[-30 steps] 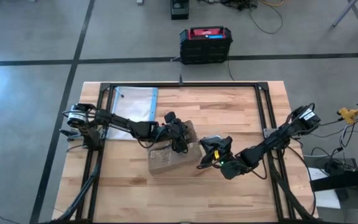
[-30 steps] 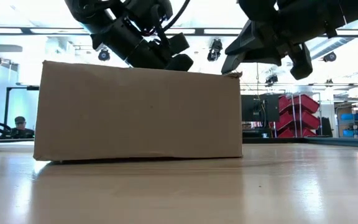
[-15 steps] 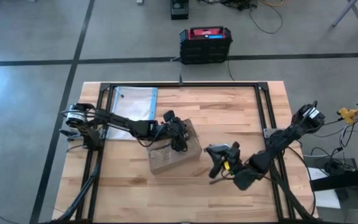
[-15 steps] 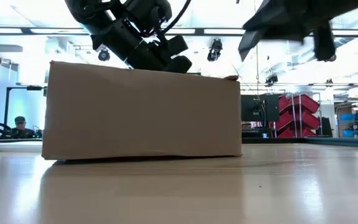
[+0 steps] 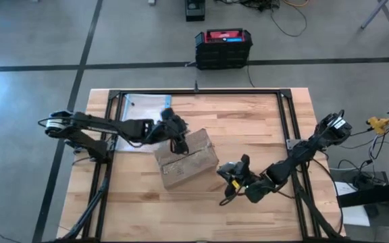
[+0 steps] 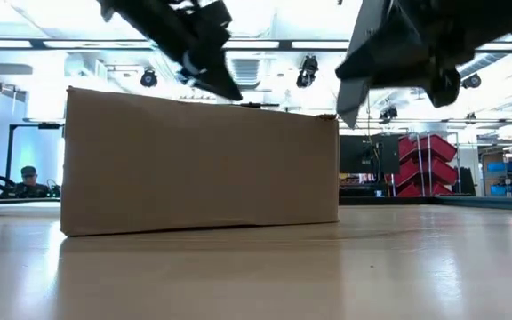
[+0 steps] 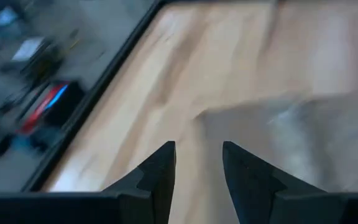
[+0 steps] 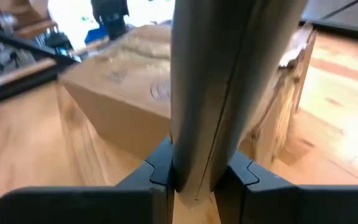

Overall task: Pack items into zip bag
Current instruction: Open the brown box using the silver cutter blade

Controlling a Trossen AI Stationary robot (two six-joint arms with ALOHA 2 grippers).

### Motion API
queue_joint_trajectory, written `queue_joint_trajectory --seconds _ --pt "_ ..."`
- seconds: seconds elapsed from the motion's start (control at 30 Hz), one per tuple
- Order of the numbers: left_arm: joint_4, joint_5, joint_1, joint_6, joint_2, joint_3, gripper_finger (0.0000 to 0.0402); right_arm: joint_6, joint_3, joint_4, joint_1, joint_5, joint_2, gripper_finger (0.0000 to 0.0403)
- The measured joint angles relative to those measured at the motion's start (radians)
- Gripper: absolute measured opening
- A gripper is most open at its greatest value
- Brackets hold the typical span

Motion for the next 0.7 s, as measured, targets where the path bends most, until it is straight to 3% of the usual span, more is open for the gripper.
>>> queue_joint_trajectory --seconds 0.13,0.37,0.6,0.7 --pt "-0.269 -0.008 0.040 -0.113 -0.013 -0.002 0.0119 -0.049 0.000 -0.005 -0.038 -0.097 0.034 0.0052" --pt "-0.454 0.011 0.035 -0.273 -0.014 -0.046 0.0119 -0.150 -0.001 -0.014 -0.129 -0.217 0.039 0.0052" --pt "-0.520 0.191 -0.022 -0.405 -0.015 -0.083 0.0119 -0.266 0.038 -0.226 -0.280 -0.312 0.018 0.0052" --pt "-0.509 0.261 -0.078 -0.441 -0.015 -0.085 0.0119 -0.362 0.046 -0.233 -0.349 -0.321 0.018 0.0052"
